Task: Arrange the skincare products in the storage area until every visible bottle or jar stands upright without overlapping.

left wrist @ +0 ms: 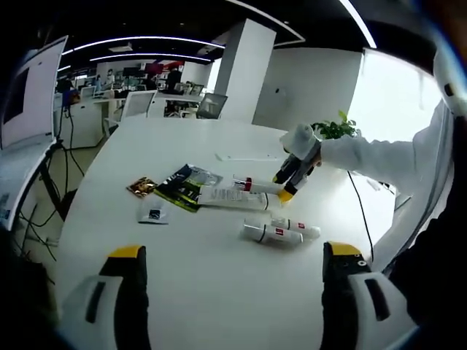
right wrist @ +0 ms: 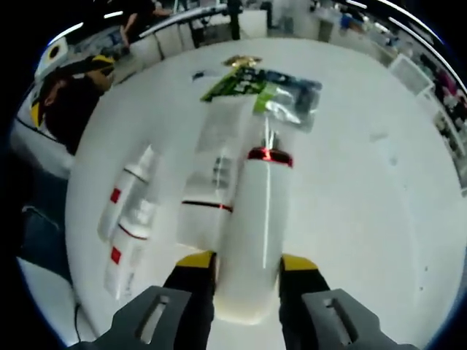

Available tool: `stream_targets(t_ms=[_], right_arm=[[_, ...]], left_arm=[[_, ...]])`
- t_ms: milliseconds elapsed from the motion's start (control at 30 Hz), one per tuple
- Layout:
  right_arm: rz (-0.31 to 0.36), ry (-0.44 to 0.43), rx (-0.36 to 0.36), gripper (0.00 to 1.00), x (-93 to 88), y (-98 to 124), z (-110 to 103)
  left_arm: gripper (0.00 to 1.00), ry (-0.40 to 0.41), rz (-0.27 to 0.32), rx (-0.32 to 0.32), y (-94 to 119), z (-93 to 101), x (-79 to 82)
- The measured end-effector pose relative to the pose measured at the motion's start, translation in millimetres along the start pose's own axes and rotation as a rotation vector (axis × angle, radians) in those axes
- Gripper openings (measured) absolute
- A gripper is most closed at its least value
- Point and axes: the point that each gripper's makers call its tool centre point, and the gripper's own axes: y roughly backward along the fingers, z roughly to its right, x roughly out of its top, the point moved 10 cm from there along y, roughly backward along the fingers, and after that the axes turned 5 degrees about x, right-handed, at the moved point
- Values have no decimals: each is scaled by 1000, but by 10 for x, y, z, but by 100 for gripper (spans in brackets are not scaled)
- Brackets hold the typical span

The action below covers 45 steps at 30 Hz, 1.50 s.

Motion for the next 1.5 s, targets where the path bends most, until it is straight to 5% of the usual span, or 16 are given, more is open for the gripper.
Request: stream_targets(t_ms=[200, 367, 767, 967, 1167, 1500], right_arm=[[-60, 48, -34, 26, 36, -17, -23], [-47, 19, -44, 24, 23, -6, -10], [106, -233, -37, 20, -83, 36, 24], [174, -391, 14, 20, -209, 84, 34], [319, -632, 137, 20, -383, 115, 42], [433, -812, 226, 20, -581, 70, -38]], left_arm=[[95, 4, -6, 3, -3, -3, -22], [94, 5, -11, 0, -7, 15, -37], [94, 6, -4, 3, 36, 66, -50], [94, 8, -4, 9, 44, 86, -46], [93, 12, 2, -33, -25, 141, -21], [93, 46, 29, -119, -181, 215, 76]])
